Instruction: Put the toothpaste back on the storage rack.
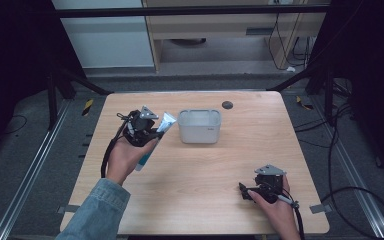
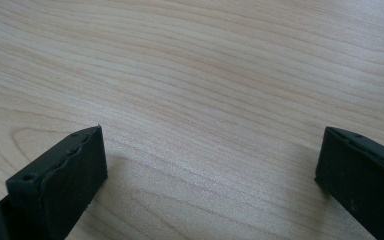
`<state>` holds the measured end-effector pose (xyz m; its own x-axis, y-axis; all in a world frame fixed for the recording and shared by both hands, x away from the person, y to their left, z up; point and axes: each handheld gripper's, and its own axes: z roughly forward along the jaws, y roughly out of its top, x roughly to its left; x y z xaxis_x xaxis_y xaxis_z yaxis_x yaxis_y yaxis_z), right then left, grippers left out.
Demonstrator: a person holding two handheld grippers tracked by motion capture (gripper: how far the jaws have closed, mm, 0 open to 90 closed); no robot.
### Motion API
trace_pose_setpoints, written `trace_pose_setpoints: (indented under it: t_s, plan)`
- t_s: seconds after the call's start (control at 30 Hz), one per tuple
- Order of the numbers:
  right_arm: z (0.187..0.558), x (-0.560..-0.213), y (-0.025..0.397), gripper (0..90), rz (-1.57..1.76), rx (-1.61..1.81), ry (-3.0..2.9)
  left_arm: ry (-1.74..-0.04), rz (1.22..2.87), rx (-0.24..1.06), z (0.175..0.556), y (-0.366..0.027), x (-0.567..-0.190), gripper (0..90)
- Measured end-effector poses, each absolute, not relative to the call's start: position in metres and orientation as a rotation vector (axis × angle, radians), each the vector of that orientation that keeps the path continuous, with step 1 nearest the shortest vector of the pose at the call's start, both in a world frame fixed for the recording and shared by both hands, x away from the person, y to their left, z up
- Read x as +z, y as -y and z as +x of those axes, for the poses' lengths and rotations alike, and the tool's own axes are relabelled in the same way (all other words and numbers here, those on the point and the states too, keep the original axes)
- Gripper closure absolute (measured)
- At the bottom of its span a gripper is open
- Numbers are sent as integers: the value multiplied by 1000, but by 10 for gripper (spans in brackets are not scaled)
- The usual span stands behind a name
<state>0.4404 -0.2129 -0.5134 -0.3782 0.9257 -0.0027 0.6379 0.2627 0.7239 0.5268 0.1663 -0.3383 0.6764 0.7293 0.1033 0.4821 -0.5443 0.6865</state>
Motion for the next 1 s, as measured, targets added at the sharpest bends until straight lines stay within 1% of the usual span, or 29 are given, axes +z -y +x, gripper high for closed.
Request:
trace_pose_setpoints:
  t_s: [0.2,0.57,1.0]
  plan:
    - [440,-513,213,4,1415,902,-2111,-869,2227,484,529,-153,-332,790]
    - [440,-513,213,4,1415,902,-2111,-819,2206,506,546,-130,-315,789]
    - [440,-513,213,4,1415,904,-2111,-802,2175,507,557,-113,-307,788]
